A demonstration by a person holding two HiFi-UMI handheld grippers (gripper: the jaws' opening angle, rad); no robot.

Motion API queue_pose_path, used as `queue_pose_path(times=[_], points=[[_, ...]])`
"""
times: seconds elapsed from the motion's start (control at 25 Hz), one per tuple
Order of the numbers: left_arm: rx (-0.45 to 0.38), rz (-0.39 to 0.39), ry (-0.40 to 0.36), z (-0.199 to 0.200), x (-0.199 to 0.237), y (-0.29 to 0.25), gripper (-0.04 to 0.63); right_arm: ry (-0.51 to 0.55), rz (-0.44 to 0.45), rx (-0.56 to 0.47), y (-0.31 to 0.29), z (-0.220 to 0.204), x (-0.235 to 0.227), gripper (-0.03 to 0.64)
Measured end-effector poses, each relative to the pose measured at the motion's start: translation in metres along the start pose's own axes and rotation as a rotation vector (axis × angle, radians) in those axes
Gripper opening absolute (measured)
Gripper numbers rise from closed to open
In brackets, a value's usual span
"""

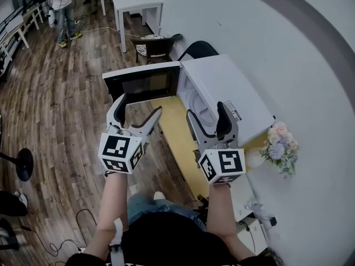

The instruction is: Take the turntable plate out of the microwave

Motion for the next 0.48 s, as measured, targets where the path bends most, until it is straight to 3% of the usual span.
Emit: queue_pose_path(times=[0.24,0.48], points=[[0.006,-0.09,0.02,-0.006,0.007,-0.047,0.425,0.012,-0.094,0.024,-0.014,-0.008,-0.022,0.37],[0.015,-0.285,0.013,-0.004,0.007,-0.103,0.425,0.002,-0.302,0.035,-0.016,-0.007,-0.044,0.368]])
Point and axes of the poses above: the fingertips, and each gripper's own axes: y backward along the fingers, x to its left, z out of its top, the point moved 5 cm from there along y, backward along the fingers, and after that the axes turned 1 degree about -z, right-handed, at the moved point
